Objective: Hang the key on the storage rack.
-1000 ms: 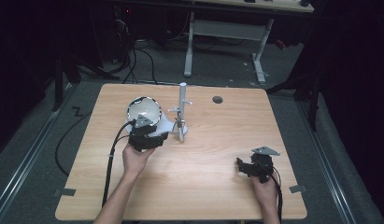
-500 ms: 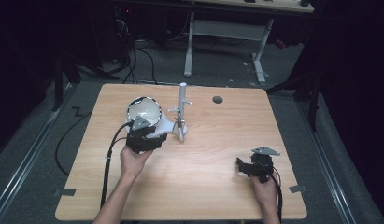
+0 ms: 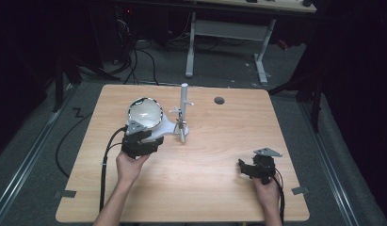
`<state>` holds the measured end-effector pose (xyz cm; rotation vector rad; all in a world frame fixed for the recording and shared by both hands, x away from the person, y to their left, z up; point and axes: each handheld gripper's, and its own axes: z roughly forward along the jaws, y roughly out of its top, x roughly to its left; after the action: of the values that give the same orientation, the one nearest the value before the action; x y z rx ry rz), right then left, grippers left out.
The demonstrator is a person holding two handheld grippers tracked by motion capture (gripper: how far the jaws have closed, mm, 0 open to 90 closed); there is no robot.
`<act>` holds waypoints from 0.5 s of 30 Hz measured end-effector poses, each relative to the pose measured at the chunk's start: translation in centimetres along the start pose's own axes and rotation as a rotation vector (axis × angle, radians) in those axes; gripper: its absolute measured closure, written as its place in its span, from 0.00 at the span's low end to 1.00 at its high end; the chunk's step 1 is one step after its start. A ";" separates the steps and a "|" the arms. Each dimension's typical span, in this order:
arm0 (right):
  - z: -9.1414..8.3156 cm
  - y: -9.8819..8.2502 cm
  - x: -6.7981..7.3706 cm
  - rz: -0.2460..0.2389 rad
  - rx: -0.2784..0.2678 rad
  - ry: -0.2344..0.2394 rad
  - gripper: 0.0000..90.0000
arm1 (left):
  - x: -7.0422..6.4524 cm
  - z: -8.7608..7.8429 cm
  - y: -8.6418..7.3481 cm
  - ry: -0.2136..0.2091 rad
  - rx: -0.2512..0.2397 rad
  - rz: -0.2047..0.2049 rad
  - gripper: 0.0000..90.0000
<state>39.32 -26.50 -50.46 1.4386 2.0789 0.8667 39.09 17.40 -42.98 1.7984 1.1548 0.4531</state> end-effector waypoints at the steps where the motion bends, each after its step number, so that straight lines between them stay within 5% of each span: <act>1: 0.0 0.0 0.0 0.000 0.000 0.000 0.21 | 0.0 0.0 -0.1 -0.002 -0.001 -0.004 0.46; 15: 0.0 0.0 0.0 0.000 0.000 0.000 0.21 | 0.4 -0.8 -1.4 0.012 0.003 -0.024 0.45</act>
<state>39.32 -26.50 -50.46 1.4387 2.0790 0.8665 37.97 18.32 -43.77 1.7849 1.1846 0.4489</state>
